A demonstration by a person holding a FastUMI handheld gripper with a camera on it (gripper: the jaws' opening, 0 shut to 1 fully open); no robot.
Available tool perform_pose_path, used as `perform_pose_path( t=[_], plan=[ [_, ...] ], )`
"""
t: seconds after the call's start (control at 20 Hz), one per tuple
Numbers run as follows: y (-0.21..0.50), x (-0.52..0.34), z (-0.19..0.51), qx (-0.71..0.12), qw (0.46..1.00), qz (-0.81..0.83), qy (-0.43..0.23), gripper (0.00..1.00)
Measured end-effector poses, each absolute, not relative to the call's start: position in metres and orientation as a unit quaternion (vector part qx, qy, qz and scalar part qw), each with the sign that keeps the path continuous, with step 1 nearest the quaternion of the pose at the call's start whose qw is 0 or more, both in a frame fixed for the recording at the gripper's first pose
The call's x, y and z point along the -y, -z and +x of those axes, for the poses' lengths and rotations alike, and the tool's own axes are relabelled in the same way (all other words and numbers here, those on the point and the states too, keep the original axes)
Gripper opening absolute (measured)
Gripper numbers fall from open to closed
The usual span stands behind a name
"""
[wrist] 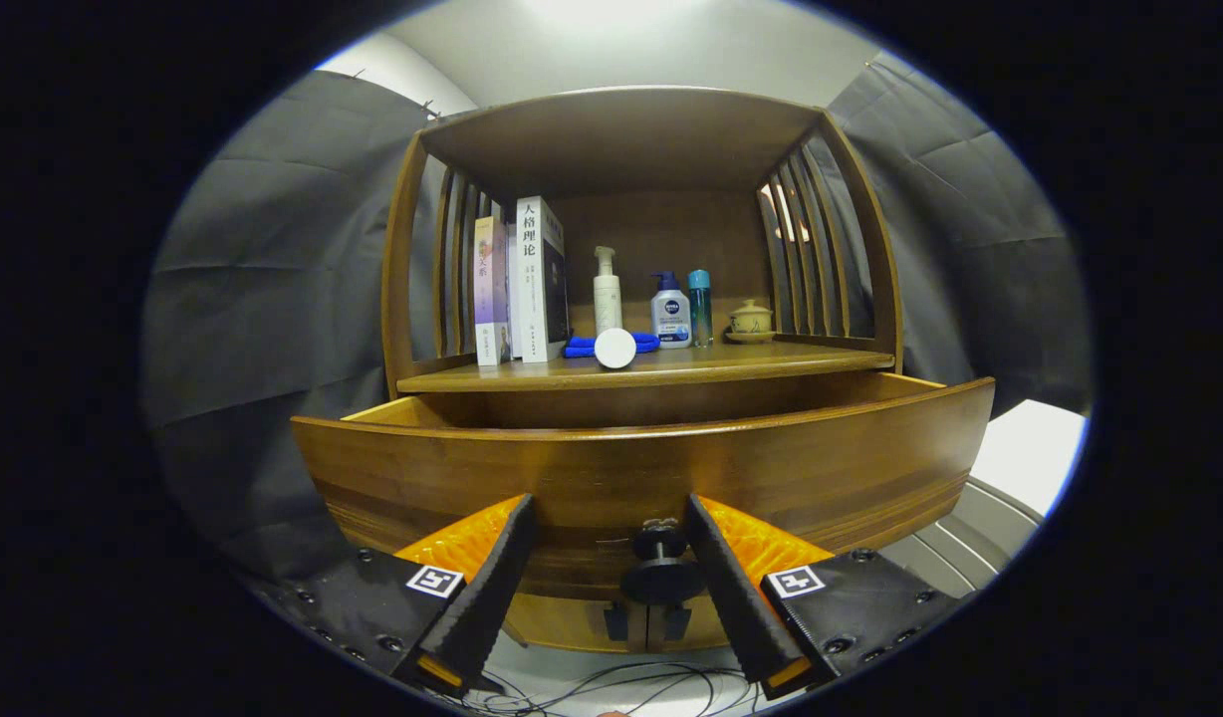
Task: Pull open the drawer, take out the items inside it, and place them on the countertop above the cabinet.
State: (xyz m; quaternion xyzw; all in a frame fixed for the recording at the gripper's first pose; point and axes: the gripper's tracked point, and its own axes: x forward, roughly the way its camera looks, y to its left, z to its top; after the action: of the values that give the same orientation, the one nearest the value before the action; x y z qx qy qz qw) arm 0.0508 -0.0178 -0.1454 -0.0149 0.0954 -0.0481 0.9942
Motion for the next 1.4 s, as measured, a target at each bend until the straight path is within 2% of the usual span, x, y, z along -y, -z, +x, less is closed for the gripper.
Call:
perform_pose_path(
  t=[1.4],
  plan=[
    [0.155,0.029,0.163,-0.086,0.991,-0.054,0.085,0.98]
  ],
)
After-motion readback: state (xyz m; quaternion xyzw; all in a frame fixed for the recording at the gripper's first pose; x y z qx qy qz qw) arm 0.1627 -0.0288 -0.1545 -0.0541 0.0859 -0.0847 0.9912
